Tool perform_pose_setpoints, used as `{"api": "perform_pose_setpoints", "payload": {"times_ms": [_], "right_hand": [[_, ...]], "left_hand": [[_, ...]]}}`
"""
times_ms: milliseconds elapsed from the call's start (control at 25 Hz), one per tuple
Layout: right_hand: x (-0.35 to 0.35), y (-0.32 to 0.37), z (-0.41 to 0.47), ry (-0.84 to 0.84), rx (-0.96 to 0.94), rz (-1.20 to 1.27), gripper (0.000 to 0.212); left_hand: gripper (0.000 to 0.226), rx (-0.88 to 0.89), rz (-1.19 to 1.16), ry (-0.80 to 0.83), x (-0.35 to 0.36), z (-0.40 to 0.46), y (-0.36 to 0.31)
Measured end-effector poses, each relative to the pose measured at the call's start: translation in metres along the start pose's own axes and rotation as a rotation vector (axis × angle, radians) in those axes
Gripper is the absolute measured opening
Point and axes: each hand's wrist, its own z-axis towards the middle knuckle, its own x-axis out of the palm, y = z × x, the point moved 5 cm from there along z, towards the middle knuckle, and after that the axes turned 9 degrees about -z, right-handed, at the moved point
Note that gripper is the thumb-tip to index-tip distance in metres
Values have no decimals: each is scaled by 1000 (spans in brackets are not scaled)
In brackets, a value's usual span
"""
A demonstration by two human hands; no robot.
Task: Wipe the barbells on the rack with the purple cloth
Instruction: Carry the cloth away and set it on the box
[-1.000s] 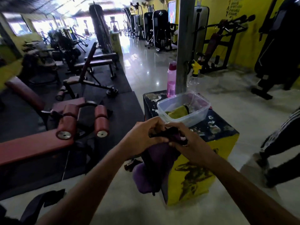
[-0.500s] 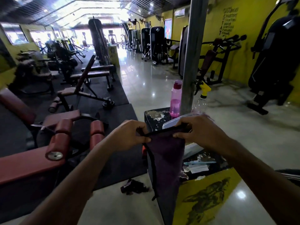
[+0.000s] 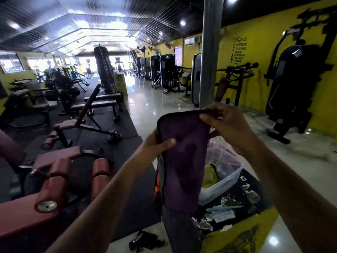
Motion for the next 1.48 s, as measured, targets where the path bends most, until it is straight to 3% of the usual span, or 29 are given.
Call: {"api": "perform_pose_setpoints", "payload": {"times_ms": [80,160,280,360,440,520,600,680,760,880,960,1080,1160,1200,1280,1400,1480], "right_hand": [[2,5,13,-42,7,19,7],[9,-25,11,-56,135,81,20],[42,-110,-58,147,602,394,53],[68,-145,-116,345,771,537,53],[78,-153,-145,429,778,599,47],[73,-154,-142,434,741,596,58],[58,-140,-117,394,591,512,83],[31,-110,-82,295,334,346,100],[7,-77,-52,207,129,187,91],[-21,-49,-23,-12,11,31,50],[-30,-42,-10,-101,-56,-72,32],[-38,-55,7,-111,6,-161,30],[-39,-64,13,-41,36,-252,14],[-38,-67,13,17,44,-278,7],[-33,-68,12,114,81,-304,12],[-22,-70,8,197,151,-261,15],[-11,-75,3,248,213,-248,19]], "left_hand": [[34,-182,56,47,14,-10,44],[21,-250,-7,-39,21,-16,66],[27,-373,-140,-86,31,-21,79],[30,-486,-186,-178,29,-23,91],[34,-612,-185,-300,22,-31,108],[39,-640,-204,-287,15,-35,116],[51,-510,-227,-34,16,-25,99],[79,-279,-109,221,24,-7,58],[80,-82,110,211,28,16,12],[37,106,247,47,20,46,-28],[23,167,234,9,18,56,-37],[38,285,539,27,26,61,-44],[46,304,583,50,27,65,-46],[48,306,597,78,24,67,-44],[53,220,593,225,19,69,-38],[78,-103,641,581,18,60,-24],[91,-177,651,705,27,54,-16]]}}
